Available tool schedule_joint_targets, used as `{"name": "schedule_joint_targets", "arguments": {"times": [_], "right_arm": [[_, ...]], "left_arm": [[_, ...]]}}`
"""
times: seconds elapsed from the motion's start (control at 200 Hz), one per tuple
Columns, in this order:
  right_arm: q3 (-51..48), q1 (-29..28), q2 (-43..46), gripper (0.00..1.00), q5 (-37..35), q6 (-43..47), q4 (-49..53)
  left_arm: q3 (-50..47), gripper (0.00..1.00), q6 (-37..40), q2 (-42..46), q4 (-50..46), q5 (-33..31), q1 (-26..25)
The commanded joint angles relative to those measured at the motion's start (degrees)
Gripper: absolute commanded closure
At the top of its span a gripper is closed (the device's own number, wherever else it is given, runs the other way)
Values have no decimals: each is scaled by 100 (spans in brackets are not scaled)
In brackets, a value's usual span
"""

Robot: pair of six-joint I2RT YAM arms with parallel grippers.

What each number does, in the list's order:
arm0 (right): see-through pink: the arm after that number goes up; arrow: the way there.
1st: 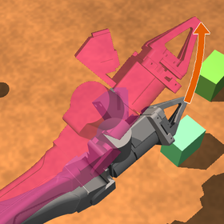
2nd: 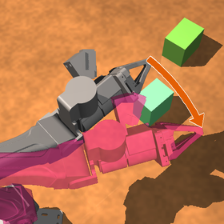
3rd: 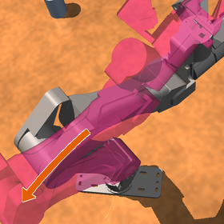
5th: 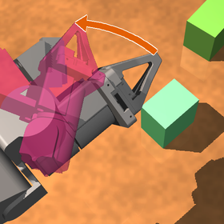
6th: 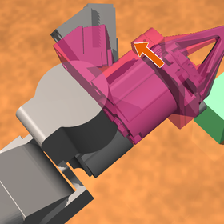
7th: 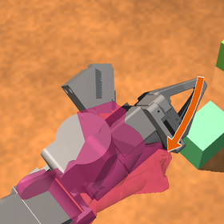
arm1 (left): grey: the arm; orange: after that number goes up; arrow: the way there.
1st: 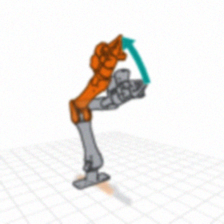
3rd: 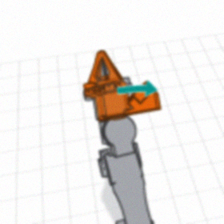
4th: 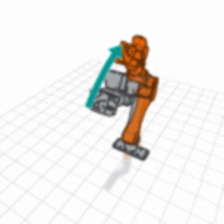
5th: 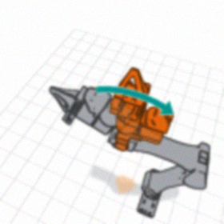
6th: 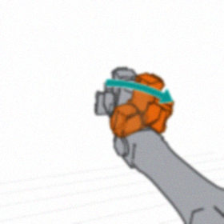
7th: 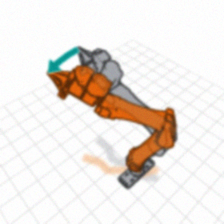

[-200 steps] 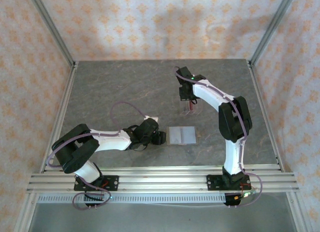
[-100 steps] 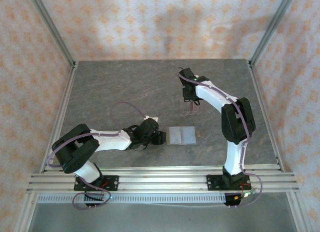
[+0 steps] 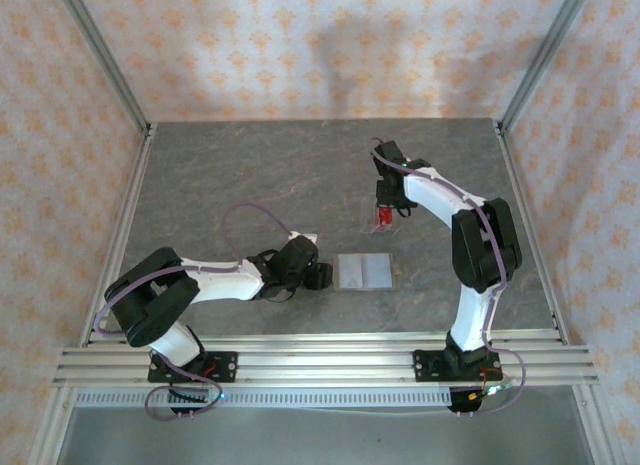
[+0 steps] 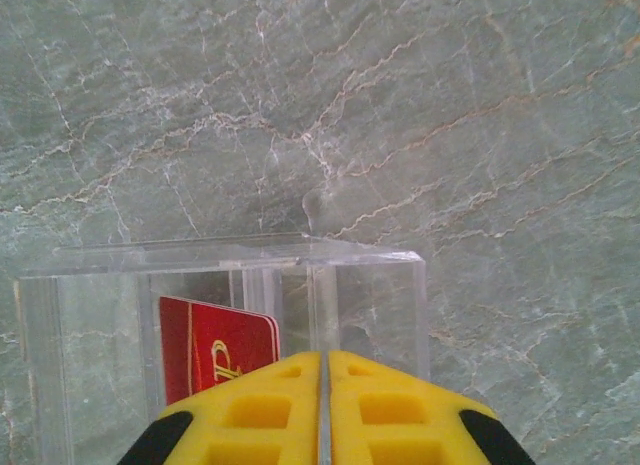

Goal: Put the credit cards into the card holder
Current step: Pick up the credit card from the storage box.

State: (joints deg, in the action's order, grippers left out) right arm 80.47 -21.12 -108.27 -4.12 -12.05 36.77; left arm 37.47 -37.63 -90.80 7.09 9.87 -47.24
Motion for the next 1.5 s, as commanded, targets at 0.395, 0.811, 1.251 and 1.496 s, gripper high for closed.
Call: {"name": "schedule_joint_targets", "arguments": {"times": [0.395, 0.811, 1.251, 1.496], "right_arm": [[-303, 132, 426, 81, 782, -261, -434], [-402, 141, 334, 79, 1141, -314, -583], [-655, 142, 570, 72, 2019, -174, -1063], [-681, 139, 627, 65, 2291, -155, -1166]], "left_arm": [[92, 43, -52, -370, 131, 92, 27], [109, 43, -43, -343, 91, 88, 29], [146, 42, -52, -421, 88, 86, 30], [149, 42, -52, -458, 99, 96, 29]]}}
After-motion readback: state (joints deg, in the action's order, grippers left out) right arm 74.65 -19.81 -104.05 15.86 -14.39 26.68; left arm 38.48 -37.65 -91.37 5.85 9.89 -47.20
